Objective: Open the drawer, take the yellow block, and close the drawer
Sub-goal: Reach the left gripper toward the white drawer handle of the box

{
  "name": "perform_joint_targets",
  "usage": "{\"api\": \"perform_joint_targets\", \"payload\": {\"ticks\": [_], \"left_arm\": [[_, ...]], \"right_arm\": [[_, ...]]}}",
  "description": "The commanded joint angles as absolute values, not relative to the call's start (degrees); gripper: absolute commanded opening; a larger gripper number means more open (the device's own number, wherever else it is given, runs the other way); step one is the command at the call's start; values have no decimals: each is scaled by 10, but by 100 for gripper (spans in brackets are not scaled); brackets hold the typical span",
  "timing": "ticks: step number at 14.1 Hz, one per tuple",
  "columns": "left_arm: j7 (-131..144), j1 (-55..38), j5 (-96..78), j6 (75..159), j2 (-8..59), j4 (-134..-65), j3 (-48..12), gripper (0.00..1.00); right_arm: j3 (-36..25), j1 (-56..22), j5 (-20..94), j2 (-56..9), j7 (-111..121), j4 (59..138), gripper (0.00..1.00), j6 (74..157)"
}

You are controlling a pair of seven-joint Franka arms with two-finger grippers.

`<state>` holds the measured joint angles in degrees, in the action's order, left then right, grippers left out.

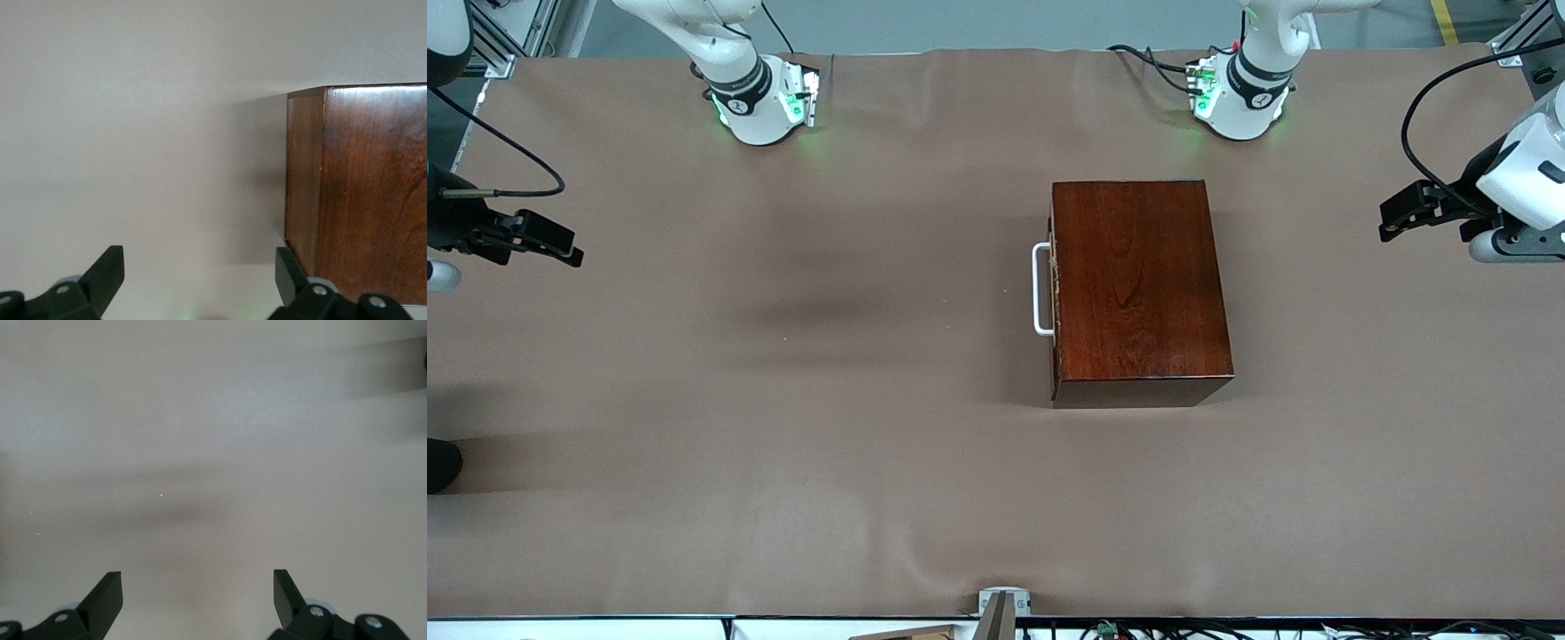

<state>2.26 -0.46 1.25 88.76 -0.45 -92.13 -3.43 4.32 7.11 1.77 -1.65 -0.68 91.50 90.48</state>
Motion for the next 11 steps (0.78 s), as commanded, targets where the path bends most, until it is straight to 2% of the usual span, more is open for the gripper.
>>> {"api": "perform_joint_targets", "payload": {"ticks": [1, 11], "left_arm": [[10, 0, 3, 884, 0, -911, -36, 100], [122, -39, -14, 876, 32, -874, -46, 100]], "right_arm": [[47, 73, 13, -12, -13, 914, 100, 905], [47, 73, 13, -13, -13, 914, 100, 905]]}}
